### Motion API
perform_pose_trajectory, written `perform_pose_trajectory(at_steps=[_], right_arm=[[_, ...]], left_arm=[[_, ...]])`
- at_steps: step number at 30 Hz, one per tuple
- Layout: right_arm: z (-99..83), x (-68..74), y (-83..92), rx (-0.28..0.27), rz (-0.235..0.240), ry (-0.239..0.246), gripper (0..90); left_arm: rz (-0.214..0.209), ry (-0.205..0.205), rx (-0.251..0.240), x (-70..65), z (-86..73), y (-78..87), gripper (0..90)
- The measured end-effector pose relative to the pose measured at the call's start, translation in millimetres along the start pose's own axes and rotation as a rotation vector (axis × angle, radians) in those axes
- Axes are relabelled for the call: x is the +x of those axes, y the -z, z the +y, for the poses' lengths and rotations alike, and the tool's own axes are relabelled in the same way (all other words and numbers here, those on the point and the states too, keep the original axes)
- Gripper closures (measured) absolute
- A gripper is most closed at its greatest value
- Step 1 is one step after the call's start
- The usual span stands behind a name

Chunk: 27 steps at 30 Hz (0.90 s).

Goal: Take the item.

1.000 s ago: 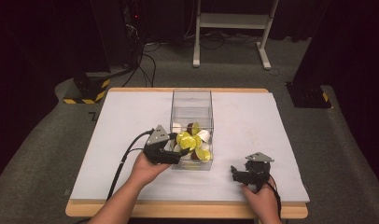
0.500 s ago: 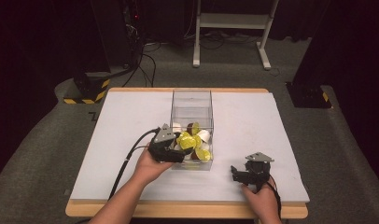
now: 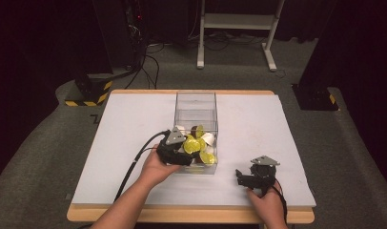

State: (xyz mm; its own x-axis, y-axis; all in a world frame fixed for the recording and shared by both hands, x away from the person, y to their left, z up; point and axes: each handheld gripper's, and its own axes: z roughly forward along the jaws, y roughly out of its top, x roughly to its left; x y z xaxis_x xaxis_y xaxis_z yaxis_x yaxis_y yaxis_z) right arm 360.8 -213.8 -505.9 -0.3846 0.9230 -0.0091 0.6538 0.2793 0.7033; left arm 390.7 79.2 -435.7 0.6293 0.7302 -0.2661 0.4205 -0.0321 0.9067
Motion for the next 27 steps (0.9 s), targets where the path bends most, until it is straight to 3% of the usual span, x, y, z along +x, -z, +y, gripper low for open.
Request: perform_pose_trajectory(at_steps=[10,27], right_arm=[[0.0,-0.1,0.1,0.001,0.001,0.0,8.1],[0.1,-0.2,0.0,0.001,0.002,0.0,8.1]], left_arm=[[0.021,-0.035,0.029,-0.1,-3.7,-4.5,29.2],[0.013,-0.016,0.004,1.5,-7.4,-2.5,37.3]])
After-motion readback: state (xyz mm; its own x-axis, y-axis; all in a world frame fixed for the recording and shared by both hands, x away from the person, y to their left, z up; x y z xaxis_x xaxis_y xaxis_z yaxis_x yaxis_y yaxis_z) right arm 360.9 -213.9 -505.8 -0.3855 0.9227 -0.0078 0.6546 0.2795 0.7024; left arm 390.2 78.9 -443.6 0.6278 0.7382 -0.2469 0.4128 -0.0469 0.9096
